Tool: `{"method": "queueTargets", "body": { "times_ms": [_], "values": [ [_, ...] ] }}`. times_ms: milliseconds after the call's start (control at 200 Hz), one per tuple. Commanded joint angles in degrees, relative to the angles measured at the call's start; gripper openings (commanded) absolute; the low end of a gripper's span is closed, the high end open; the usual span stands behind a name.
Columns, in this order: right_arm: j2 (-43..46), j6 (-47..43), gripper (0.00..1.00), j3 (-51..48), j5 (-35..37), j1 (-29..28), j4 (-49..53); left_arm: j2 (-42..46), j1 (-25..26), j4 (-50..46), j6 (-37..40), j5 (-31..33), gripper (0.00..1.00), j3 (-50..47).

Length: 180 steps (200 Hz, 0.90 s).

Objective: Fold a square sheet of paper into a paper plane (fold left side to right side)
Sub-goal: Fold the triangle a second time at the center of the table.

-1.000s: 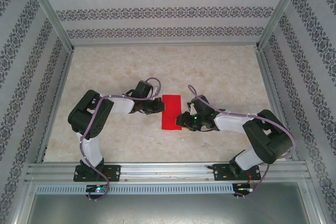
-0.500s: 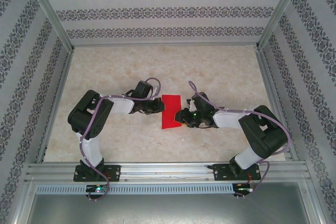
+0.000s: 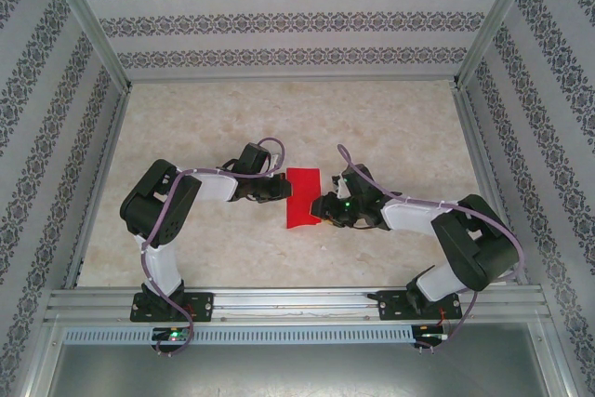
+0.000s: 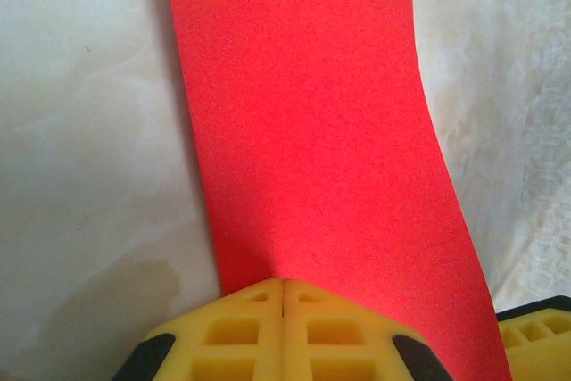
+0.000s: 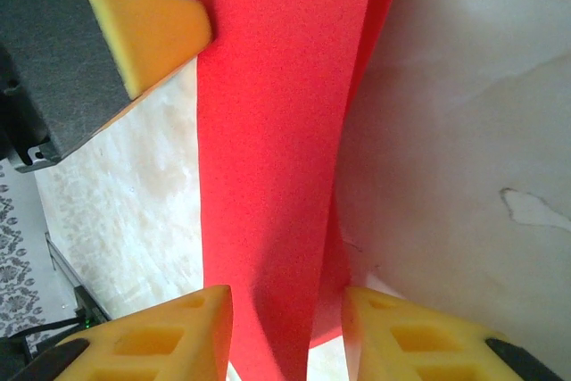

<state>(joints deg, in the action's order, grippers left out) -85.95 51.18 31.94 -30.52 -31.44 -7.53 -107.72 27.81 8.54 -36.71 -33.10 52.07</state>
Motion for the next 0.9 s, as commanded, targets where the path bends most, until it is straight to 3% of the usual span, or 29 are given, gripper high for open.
{"method": "queueTargets", "body": {
  "times_ms": [0,480,894],
  "values": [
    [1.1,1.0,0.37,-0.5,0.3,-1.0,1.2,-0.6,0.5,-4.6,0.1,3.0,0.0,-1.6],
    [3.3,0.3,0.38,-0.7,1.7,-1.2,5.0,-0.9,0.5,-5.2,0.6,3.2,0.0,-1.1],
    [-1.4,1.8,0.39,-0.1,1.1,-0.2,-0.8,-1.0,0.5,-4.9,0.5,2.8,0.0,-1.1]
  ]
}}
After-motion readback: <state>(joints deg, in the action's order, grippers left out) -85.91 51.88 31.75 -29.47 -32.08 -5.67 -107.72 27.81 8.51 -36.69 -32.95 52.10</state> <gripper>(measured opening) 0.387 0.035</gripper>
